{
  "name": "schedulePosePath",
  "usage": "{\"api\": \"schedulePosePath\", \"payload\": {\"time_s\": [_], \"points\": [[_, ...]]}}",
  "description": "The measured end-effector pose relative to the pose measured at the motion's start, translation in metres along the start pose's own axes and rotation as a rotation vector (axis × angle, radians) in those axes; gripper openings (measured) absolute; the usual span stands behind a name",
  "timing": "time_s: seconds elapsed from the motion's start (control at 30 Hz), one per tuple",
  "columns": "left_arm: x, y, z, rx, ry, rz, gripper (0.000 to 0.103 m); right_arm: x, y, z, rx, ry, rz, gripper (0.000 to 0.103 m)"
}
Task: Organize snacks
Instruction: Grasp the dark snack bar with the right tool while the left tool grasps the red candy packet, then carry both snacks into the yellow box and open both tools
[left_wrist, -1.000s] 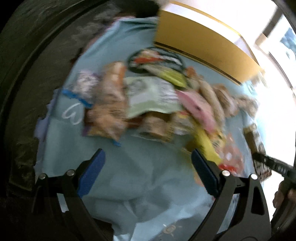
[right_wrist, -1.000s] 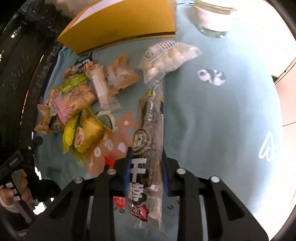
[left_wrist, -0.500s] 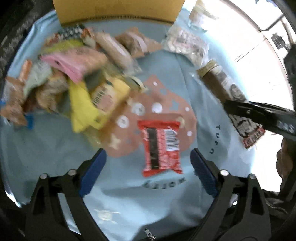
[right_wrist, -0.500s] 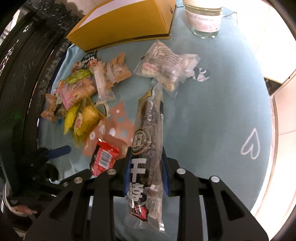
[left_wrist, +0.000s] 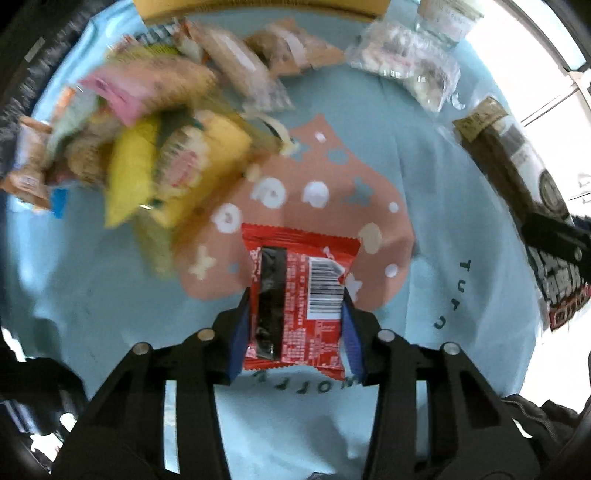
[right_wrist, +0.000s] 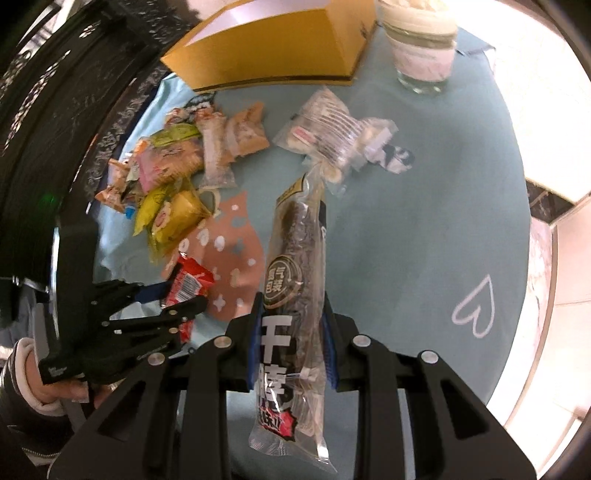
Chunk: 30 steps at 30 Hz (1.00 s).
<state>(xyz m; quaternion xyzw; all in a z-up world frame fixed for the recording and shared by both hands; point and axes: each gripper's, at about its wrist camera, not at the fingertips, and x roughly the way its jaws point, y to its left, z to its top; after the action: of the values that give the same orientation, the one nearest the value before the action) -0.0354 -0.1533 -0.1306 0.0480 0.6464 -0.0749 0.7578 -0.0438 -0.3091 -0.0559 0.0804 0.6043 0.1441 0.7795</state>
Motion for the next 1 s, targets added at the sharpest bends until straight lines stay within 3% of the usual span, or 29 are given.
{"api": "schedulePosePath", "payload": {"time_s": [0.27, 0.5, 0.8, 1.0], "points": [[-0.069, 0.024, 0.016, -0.016, -0.172, 0.008, 0.044, -0.012, 0.022, 0.02, -0.012, -0.063, 0.035, 0.028], [-0.111, 0.053, 0.064, 0.004, -0.3, 0.001, 0.044, -0.043, 0.048, 0.058, 0.009, -0.195, 0.058, 0.028], [-0.143, 0.076, 0.173, 0.033, -0.411, -0.051, 0.044, -0.068, 0.069, 0.151, 0.057, -0.369, 0.032, 0.028], [-0.144, 0.081, 0.243, 0.028, -0.438, -0.078, 0.044, -0.059, 0.063, 0.22, 0.129, -0.406, 0.033, 0.028]]}}
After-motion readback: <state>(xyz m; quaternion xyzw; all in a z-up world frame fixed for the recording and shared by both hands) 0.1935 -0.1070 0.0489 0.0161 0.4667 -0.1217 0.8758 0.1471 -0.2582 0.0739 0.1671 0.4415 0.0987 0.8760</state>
